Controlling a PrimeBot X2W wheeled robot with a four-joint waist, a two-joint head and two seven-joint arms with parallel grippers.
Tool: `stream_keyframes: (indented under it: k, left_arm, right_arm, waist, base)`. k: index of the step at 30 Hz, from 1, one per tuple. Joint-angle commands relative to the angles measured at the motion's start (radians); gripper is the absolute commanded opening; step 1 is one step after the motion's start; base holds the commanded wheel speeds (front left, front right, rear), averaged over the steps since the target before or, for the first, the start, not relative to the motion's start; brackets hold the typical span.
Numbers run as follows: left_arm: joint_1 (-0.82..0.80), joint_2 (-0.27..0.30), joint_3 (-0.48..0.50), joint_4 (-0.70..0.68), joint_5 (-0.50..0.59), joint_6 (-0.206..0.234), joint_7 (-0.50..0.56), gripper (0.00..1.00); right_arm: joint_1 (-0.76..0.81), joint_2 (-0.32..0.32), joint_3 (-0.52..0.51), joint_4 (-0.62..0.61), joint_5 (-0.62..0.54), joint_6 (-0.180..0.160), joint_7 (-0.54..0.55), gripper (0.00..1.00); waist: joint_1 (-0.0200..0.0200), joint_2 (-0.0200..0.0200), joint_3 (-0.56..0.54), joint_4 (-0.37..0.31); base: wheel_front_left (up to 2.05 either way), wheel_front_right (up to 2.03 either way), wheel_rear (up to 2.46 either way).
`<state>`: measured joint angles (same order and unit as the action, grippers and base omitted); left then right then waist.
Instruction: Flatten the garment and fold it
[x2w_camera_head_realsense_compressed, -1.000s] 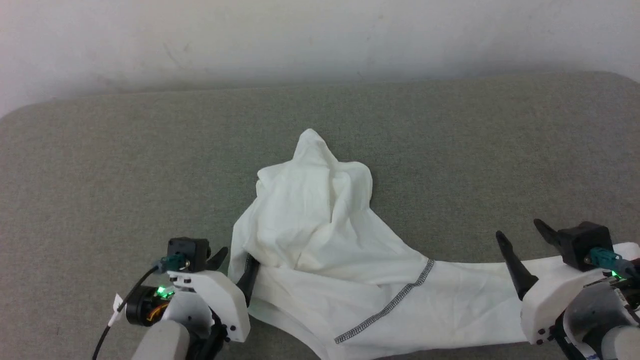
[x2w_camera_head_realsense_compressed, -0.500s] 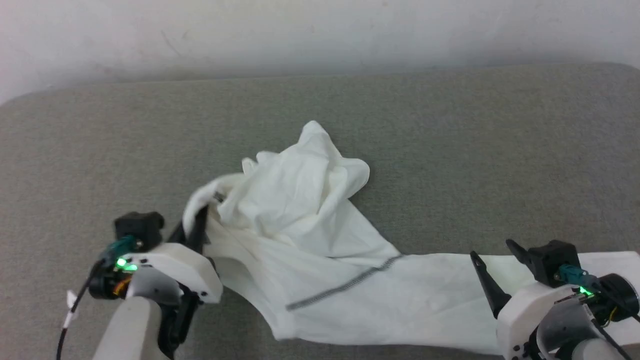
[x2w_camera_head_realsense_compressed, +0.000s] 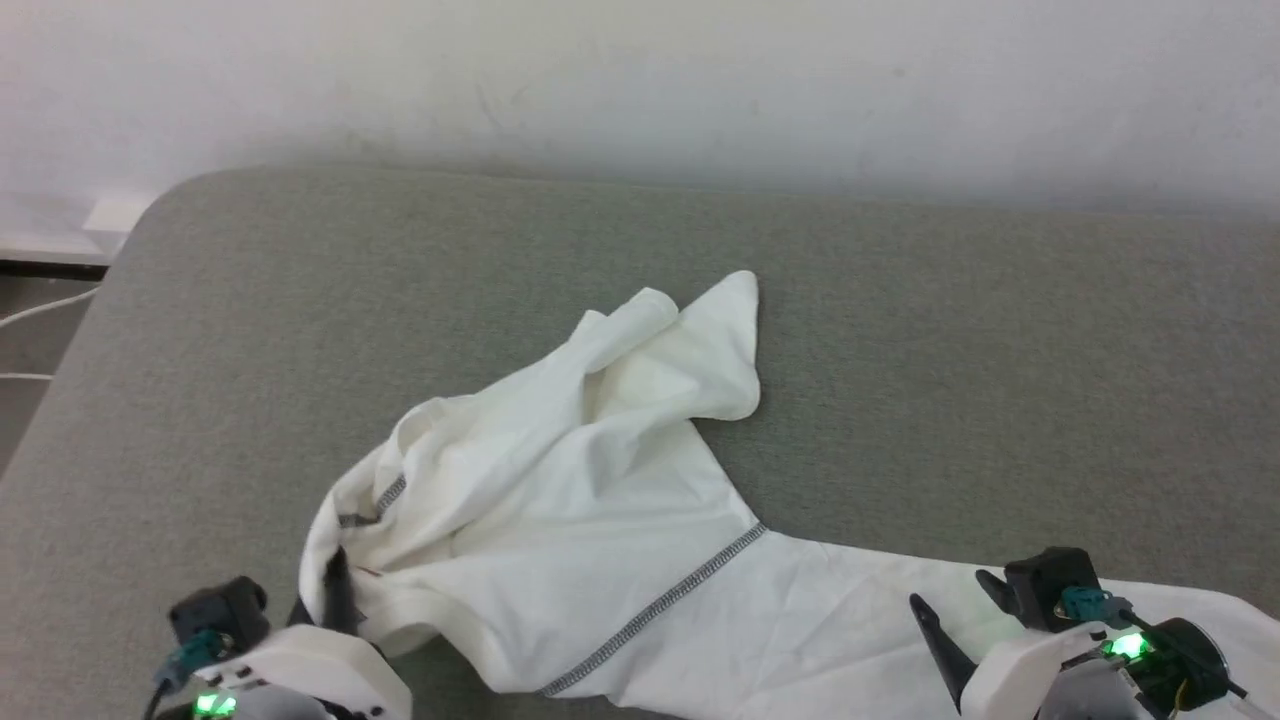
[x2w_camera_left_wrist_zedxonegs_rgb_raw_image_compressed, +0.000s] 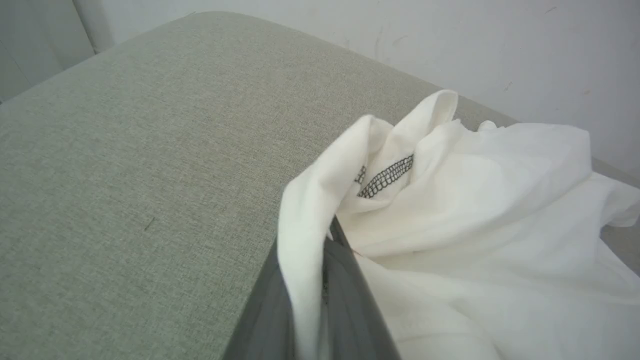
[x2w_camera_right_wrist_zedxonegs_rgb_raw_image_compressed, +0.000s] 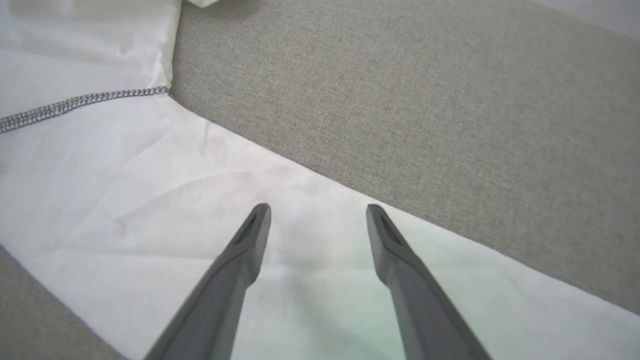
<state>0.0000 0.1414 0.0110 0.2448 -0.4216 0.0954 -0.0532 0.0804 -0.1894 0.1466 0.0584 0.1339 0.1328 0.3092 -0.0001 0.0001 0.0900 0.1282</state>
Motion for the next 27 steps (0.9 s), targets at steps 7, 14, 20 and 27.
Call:
stream_keyframes:
  k: [7,14,20,27]
  left_arm:
    - [-0.047,-0.016,-0.065,0.026,0.031,-0.068,-0.112,1.0]
    - [-0.103,-0.01,-0.119,-0.073,0.159,-0.103,-0.207,1.0]
    - [-0.09,-0.044,-0.144,-0.172,0.232,-0.131,-0.208,1.0]
    - [-0.085,-0.069,-0.168,-0.161,0.254,-0.159,-0.208,1.0]
  right_arm:
    - [-0.116,-0.023,0.076,-0.021,0.069,-0.002,0.021,1.0]
    - [-0.312,-0.049,0.247,0.091,0.182,-0.002,0.152,1.0]
    - [-0.473,-0.057,0.338,0.31,0.213,-0.002,0.218,1.0]
    - [-0.576,-0.035,0.426,0.535,0.239,-0.002,0.239,0.21]
  waist:
    - [0.0001,-0.0001,-0.002,0.063]
    - [0.0001,-0.0001,0.014,0.141]
    - [0.0001,-0.0001,0.044,0.209]
    - [0.0001,-0.0001,0.07,0.244]
  base:
    - [0.0,0.0,0.0]
    - [0.0,0.0,0.0]
    - [0.0,0.0,0.0]
    - [0.0,0.0,0.0]
